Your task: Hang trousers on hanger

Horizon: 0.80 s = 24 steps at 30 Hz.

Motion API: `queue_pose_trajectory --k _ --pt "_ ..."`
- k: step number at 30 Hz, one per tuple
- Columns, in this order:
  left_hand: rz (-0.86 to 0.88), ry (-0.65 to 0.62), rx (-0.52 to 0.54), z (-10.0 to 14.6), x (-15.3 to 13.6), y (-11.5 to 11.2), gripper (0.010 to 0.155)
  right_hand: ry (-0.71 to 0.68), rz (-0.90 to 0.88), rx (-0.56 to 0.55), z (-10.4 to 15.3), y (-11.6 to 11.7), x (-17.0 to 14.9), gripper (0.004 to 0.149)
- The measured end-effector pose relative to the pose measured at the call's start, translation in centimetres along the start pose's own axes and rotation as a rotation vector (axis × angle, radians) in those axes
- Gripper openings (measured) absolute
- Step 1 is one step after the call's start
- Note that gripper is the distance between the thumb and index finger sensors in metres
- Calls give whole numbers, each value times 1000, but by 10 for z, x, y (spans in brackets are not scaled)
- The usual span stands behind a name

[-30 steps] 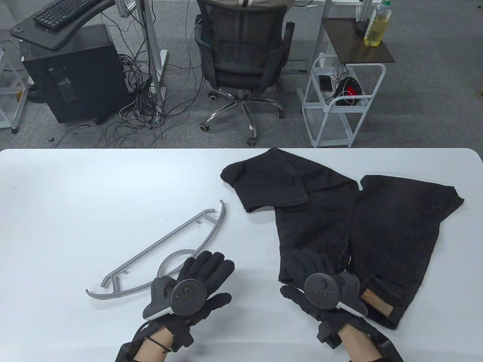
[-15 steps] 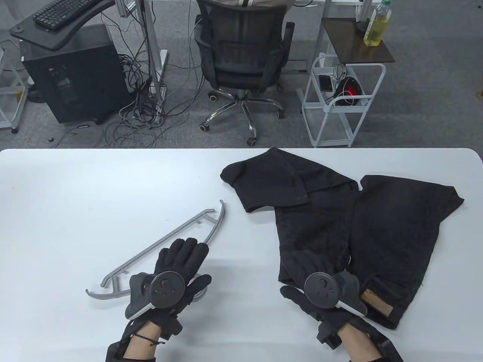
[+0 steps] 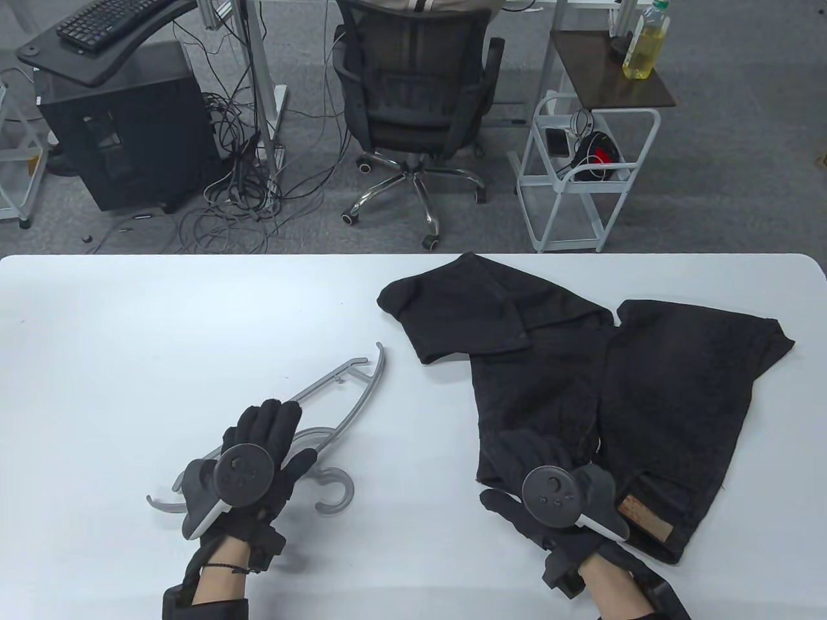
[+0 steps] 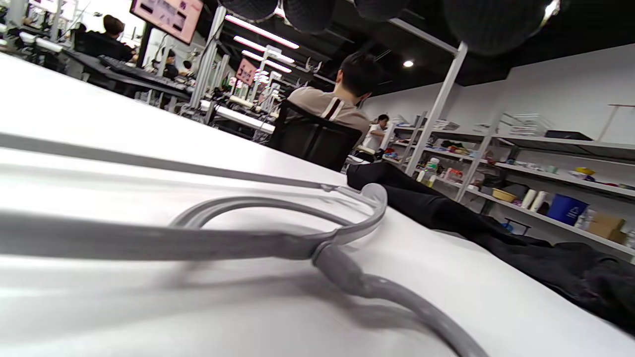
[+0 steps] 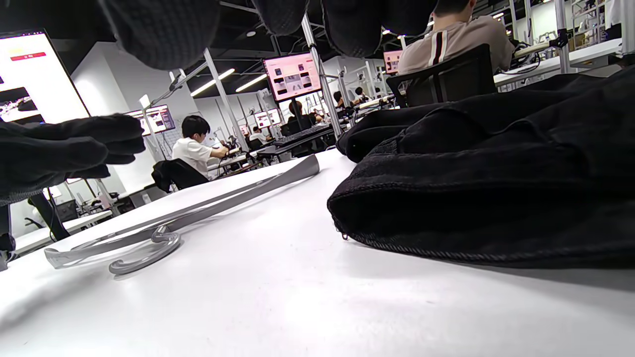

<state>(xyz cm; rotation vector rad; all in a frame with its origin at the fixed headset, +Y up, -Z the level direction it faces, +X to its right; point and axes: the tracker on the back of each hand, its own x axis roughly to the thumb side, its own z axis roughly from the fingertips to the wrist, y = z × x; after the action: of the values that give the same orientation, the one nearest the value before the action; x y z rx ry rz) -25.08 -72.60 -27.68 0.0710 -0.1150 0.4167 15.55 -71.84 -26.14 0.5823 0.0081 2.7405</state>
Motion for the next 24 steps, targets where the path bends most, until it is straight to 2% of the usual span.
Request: queue_pose_trajectory --k 10,15,24 --pt "8 119 -93 -8 -20 -12 77 18 -9 27 -1 3 -4 77" --pt "-10 196 -220 -12 -26 -22 81 25 -13 25 -1 3 -5 76" --pt "-130 328 -320 -16 -37 -36 88 30 -16 31 -2 2 -6 76"
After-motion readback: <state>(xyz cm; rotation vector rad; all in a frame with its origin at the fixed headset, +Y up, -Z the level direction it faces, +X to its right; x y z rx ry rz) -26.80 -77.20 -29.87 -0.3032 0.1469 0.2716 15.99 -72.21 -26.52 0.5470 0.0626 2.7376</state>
